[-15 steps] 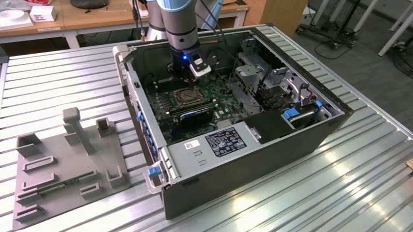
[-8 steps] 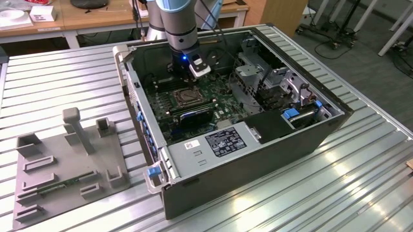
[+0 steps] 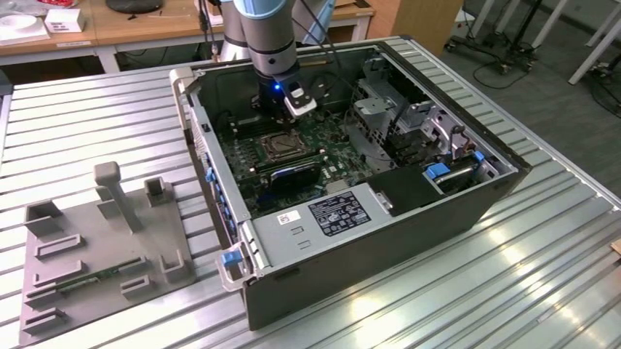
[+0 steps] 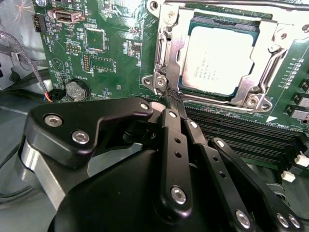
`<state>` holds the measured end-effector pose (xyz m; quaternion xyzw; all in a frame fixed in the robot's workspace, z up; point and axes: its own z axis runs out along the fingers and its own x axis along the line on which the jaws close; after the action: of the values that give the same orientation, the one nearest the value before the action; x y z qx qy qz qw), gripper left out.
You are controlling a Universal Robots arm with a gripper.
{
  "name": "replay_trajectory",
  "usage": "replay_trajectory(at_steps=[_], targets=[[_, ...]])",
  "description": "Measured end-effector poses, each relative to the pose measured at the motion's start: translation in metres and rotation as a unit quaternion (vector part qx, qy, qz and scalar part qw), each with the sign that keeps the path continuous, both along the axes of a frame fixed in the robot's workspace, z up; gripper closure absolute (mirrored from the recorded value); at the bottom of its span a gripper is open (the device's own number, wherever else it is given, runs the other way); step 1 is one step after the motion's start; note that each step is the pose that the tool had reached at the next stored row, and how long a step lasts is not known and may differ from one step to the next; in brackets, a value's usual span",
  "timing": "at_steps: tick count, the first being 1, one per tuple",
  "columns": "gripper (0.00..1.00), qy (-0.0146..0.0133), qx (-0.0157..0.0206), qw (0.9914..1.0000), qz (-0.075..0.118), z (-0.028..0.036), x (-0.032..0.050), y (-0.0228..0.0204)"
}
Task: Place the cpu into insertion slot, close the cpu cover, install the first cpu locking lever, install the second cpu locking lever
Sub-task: 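Install the first cpu locking lever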
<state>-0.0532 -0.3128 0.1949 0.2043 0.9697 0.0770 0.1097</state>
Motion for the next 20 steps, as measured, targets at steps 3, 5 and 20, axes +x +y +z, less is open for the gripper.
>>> replay_trajectory(at_steps=[3,5,20], targets=[[0.89,-0.0007,0.0011,1.0,0.0,-0.0001,-0.0001,0.0],[0.89,-0.0013,0.0022,1.0,0.0,-0.0002,-0.0003,0.0],[0.89,-0.0053,0.0056,0.99997,0.0,-0.0008,-0.0024,0.0]])
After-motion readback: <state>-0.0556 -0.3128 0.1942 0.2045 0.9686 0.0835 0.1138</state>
